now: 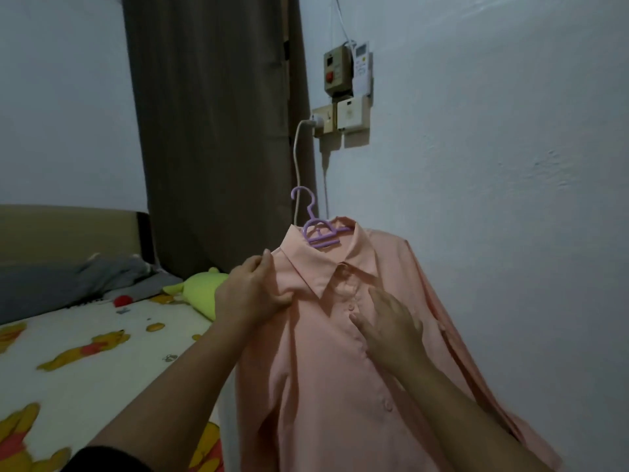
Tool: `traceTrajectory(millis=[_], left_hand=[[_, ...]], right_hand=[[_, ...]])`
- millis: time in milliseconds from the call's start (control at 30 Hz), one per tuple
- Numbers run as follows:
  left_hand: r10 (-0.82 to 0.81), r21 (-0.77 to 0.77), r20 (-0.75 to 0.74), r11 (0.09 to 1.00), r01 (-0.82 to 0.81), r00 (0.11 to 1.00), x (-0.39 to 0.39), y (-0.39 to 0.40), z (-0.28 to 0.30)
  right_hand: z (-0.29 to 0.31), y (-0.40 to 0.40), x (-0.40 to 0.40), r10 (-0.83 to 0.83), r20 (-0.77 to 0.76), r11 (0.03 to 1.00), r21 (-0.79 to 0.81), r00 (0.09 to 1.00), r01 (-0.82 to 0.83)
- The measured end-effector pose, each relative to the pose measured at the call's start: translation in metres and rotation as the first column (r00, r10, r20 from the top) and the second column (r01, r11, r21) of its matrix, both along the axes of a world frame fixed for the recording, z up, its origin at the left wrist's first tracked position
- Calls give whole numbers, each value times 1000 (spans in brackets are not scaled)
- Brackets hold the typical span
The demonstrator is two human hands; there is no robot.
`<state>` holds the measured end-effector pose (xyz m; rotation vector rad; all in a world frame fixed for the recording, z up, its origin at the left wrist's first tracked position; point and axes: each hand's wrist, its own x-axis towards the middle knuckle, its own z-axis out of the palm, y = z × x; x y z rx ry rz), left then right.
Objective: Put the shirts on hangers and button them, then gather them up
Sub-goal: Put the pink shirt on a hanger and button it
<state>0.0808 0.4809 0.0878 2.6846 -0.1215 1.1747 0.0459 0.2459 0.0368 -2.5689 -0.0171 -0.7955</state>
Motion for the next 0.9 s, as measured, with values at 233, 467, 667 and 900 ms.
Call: traceTrajectory(millis=[233,467,667,900], left_hand=[[198,-66,-161,975,-211,967,35,32,-38],[-82,-127,-141,990,64,987,27,12,-55],[-270,-105,-217,962,252,938,-6,-17,-53],[-487,-157,-341,873,462,804,-61,-92,-83]], right_hand=[[-20,32,28,62,-111,998,-7,992,-63],[-28,33,23,70,-128,997,-20,989,-73],[-32,13,-6,54,-133,997,-38,990,-60],[-50,-35,-76,-50,-202,997,-67,978,38]])
